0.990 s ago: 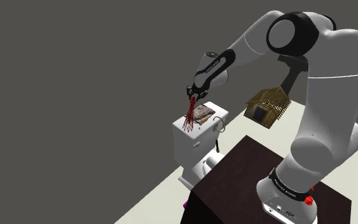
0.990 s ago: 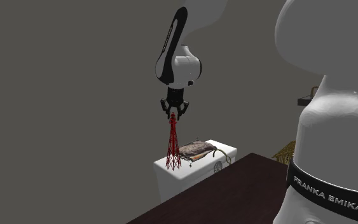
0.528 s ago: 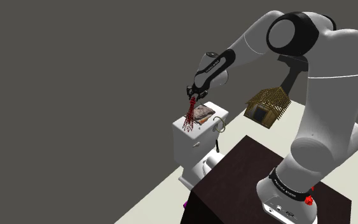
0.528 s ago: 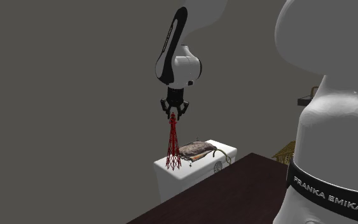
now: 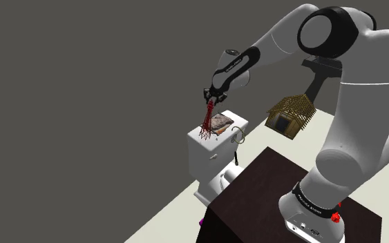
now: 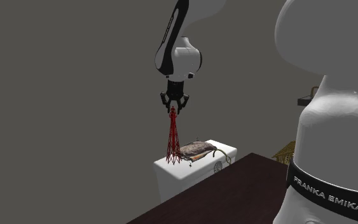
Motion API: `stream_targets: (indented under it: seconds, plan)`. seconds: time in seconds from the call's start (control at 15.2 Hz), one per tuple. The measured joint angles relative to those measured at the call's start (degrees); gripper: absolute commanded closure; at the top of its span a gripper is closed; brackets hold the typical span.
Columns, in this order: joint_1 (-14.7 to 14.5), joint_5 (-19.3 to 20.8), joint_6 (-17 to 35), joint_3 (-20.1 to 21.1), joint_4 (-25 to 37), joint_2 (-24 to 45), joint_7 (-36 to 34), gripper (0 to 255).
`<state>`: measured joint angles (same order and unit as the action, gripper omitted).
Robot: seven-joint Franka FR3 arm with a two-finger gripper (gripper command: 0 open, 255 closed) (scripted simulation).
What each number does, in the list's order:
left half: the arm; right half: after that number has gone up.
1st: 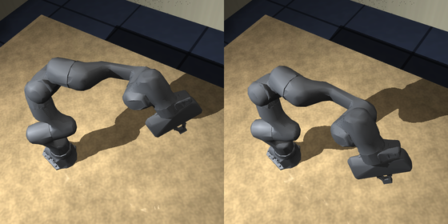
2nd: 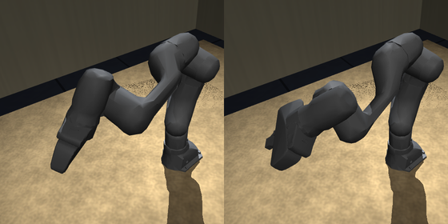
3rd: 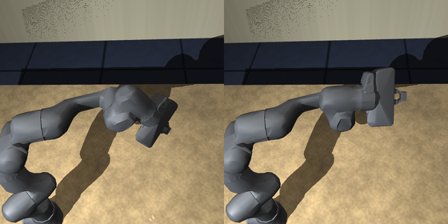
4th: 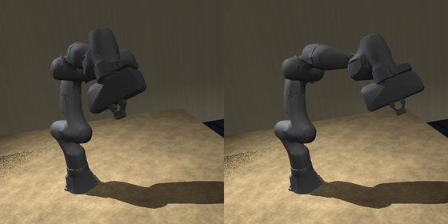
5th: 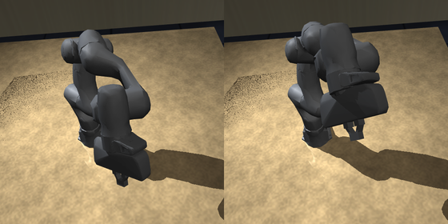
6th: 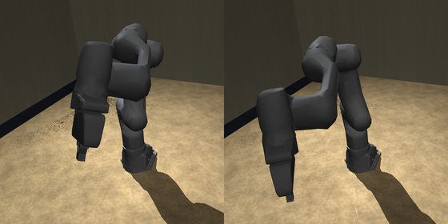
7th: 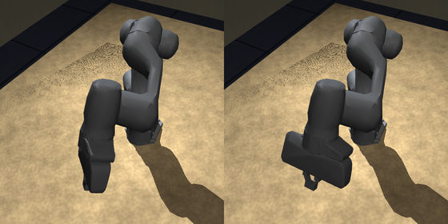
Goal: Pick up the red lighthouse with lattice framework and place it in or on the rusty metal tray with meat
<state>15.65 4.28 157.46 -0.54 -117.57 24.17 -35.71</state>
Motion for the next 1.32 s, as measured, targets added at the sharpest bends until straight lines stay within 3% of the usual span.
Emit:
stream_targets:
  seconds: [1.06,1.32]
  plan:
    - [0.2,-0.8,-10.1,0.5,1.7,-8.4,0.8,255]
    - [2.5,-2.3,-14.2,0.2,6.8,-7.4,4.6,255]
